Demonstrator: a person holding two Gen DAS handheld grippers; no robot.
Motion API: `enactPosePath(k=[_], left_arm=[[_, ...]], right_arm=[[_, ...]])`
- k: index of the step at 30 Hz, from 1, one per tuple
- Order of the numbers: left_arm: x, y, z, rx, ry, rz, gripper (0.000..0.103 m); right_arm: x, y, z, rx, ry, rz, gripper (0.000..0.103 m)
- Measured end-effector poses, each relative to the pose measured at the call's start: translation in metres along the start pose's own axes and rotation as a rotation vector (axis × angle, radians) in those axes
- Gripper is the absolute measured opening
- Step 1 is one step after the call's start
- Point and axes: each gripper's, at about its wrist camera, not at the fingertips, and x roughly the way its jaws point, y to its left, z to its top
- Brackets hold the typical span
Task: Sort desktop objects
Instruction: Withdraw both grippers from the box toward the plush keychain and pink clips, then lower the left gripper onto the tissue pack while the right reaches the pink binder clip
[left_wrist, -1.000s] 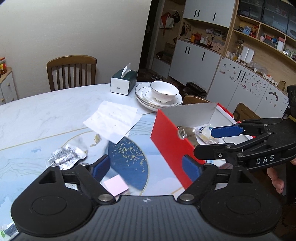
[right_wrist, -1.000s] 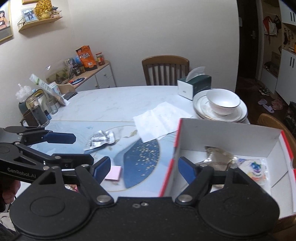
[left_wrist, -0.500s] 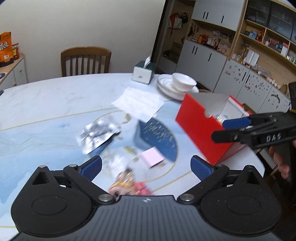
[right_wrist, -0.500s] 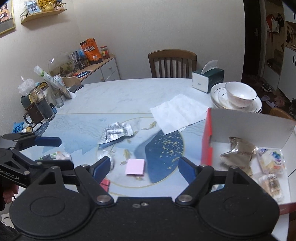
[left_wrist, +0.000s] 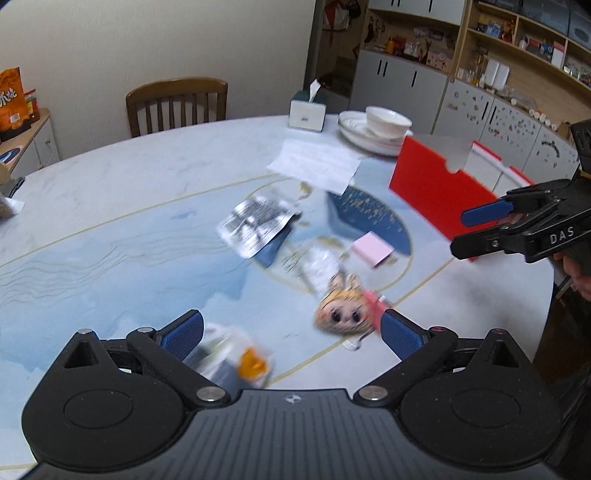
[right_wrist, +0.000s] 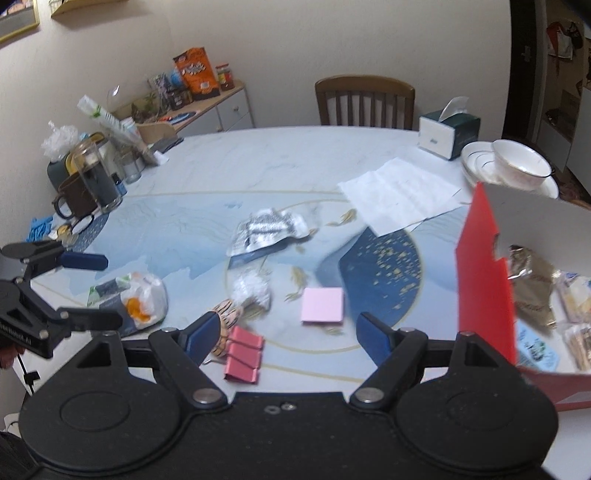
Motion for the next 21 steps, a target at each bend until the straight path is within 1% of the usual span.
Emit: enactPosePath(k=[7, 11, 14, 21], left_arm=[[0.01, 0.026, -0.013, 0.023, 0.049, 0.001, 0.102], [0.019, 0.035, -0.02, 0.066, 0.073, 0.026, 0.102], [0.024, 0.04, -0.023, 0.087, 0.08, 0.025, 0.102], [0.042, 0.056, -0.029, 0.091, 0.141, 0.014, 0.102]], right_arm=[[0.021, 0.02, -0.008, -0.034, 0.056, 0.017, 0.081], [0.035, 0.031, -0.014, -0.059, 0.098, 0.024, 0.081], [0.045, 0.038, -0.017, -0.083, 0.12, 0.024, 0.081], [0.068, 0.044, -0.019, -0.116, 0.153, 0.014, 0.081]])
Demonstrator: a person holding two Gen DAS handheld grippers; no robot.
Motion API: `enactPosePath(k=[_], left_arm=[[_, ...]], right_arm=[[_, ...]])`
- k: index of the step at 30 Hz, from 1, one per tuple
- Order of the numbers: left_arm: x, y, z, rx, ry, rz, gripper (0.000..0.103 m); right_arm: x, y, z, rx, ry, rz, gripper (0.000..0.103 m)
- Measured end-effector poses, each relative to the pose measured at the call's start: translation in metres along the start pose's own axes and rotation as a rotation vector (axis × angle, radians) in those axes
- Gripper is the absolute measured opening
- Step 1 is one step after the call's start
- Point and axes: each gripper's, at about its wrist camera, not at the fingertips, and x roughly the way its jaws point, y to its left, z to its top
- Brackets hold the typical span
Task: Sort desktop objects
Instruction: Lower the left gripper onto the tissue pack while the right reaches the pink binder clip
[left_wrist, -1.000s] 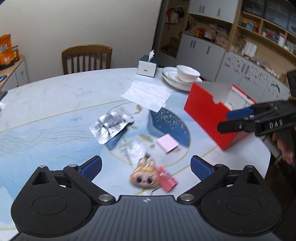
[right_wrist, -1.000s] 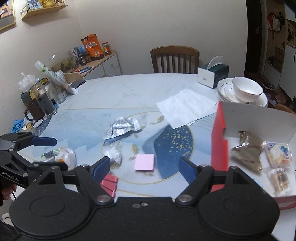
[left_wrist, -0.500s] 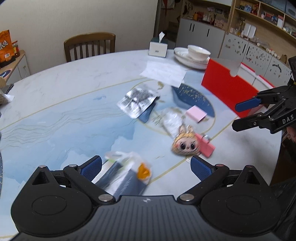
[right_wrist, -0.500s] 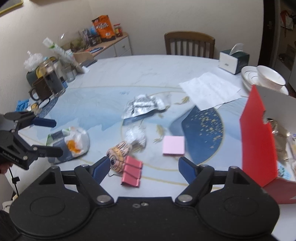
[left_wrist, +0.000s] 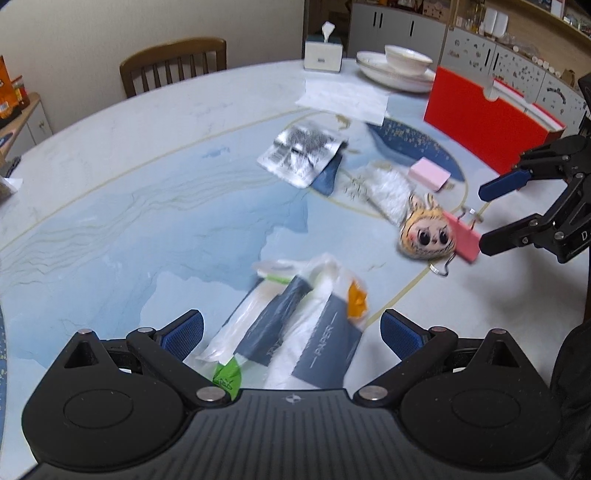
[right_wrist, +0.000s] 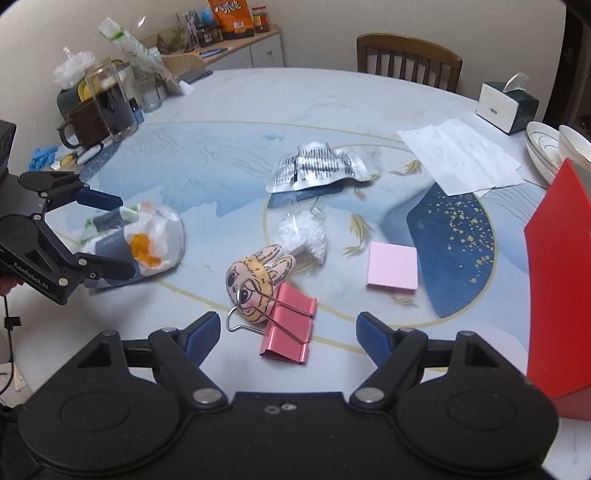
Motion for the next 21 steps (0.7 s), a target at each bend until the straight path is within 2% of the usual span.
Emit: enactPosePath(k=[11, 21], left_arm=[[0.015, -0.001, -0.005, 0.022, 0.038, 0.006, 0.102], [0.019, -0.005, -0.002, -0.006, 0.037, 0.052, 0.102]], right_arm=[[0.032, -0.002, -0.004, -0.027, 0.058, -0.033, 0.079], [0.037, -0.001, -0.004, -0.104, 0.036, -0.047, 0.076]])
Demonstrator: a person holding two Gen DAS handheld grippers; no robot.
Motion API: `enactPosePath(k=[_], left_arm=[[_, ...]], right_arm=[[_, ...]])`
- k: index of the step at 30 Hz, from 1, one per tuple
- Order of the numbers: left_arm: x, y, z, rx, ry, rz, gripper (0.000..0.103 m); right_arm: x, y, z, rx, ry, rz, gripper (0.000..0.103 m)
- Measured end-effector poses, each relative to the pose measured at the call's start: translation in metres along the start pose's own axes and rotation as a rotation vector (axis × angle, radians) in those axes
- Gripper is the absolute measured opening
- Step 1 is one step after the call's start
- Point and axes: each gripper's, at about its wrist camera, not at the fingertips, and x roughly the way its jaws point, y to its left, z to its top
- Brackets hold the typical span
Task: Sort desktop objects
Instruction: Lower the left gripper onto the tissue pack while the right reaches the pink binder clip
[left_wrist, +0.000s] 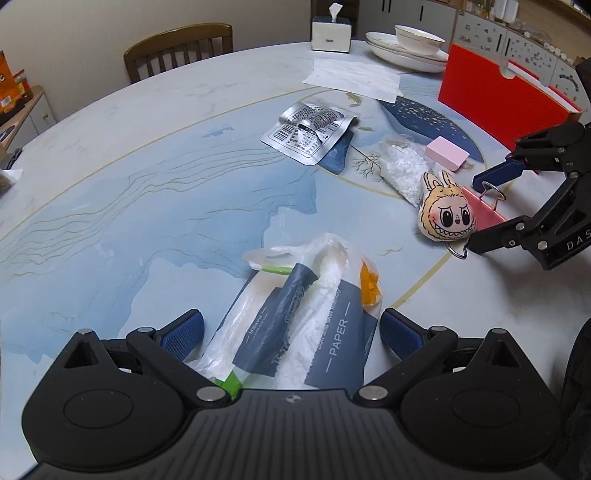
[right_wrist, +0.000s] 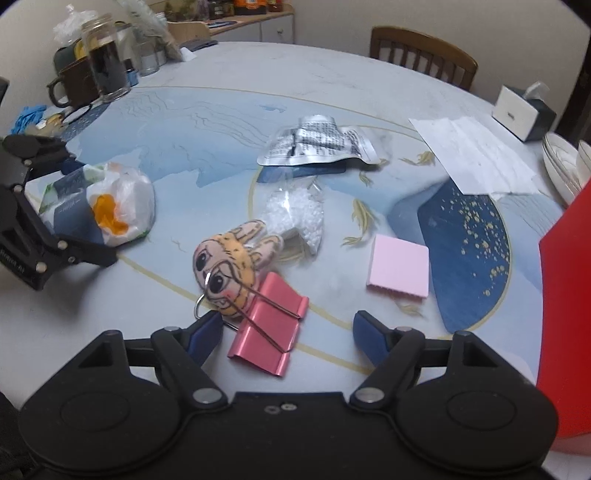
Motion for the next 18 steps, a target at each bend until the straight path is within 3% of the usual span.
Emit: enactPosePath(k=[2, 8, 18], left_arm=[[0.0, -0.001, 0.0, -0.01, 0.001, 0.007, 0.102], [-0.002, -0.007, -0.001, -0.029, -0.004, 0.022, 0.098], [-0.01, -0.028, -0.001, -0.052, -0.018, 0.034, 0.072]], right_arm=[[0.0, 0.0, 0.0, -0.011, -0.008, 0.008, 0.074], [-0.004, 0.001, -0.001, -0.04, -0.03, 0.032, 0.048], [-0.015, -0.011, -0.013, -0.04, -0.022, 0.07, 0.039]])
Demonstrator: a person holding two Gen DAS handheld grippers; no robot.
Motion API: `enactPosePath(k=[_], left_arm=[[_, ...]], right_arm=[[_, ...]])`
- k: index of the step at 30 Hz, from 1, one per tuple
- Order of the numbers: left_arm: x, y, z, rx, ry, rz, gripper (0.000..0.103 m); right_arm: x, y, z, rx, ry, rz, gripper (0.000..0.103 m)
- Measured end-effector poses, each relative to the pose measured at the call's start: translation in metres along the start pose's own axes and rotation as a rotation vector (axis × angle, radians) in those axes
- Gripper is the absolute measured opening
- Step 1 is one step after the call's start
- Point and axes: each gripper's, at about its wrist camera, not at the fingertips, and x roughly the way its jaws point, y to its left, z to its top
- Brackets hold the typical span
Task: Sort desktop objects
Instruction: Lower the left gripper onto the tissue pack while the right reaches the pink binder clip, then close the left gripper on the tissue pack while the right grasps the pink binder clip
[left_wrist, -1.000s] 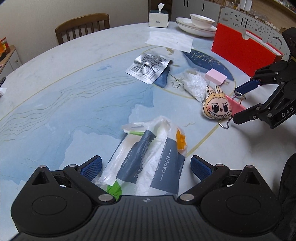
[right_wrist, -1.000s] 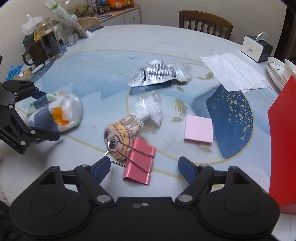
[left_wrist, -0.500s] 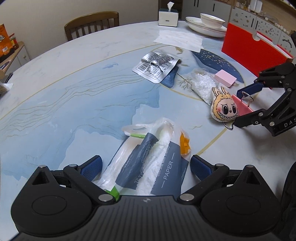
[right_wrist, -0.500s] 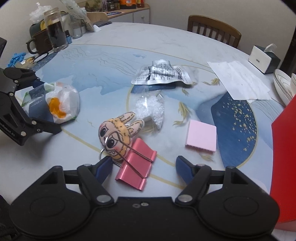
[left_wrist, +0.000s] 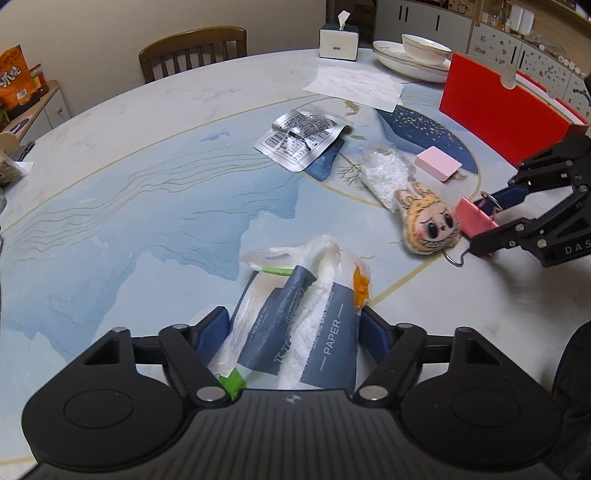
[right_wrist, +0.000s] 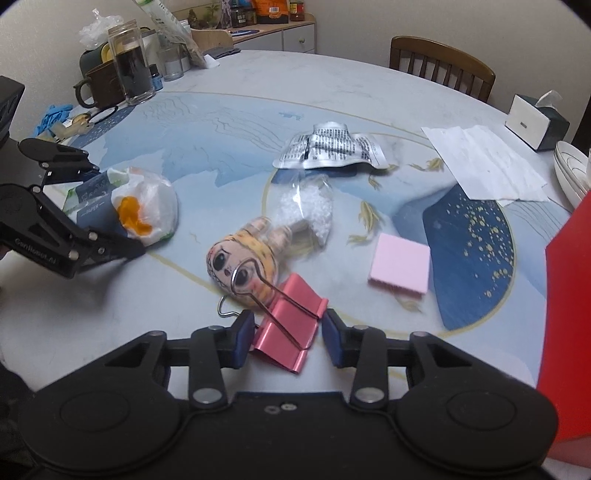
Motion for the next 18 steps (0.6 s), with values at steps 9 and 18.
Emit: enactPosePath(k=[9, 18], left_arm=[[0.0, -0.029, 0.005, -0.022, -0.008, 0.001, 0.056], [-0.005, -0.057, 0.016, -0.064, 0.004, -0.009, 0.042]], right_arm=[[-0.022, -0.021, -0.026, 0.044, 0.006, -0.009, 0.035], [-0.044, -0.039, -0.044, 0.093, -0.021, -0.028, 0.032]])
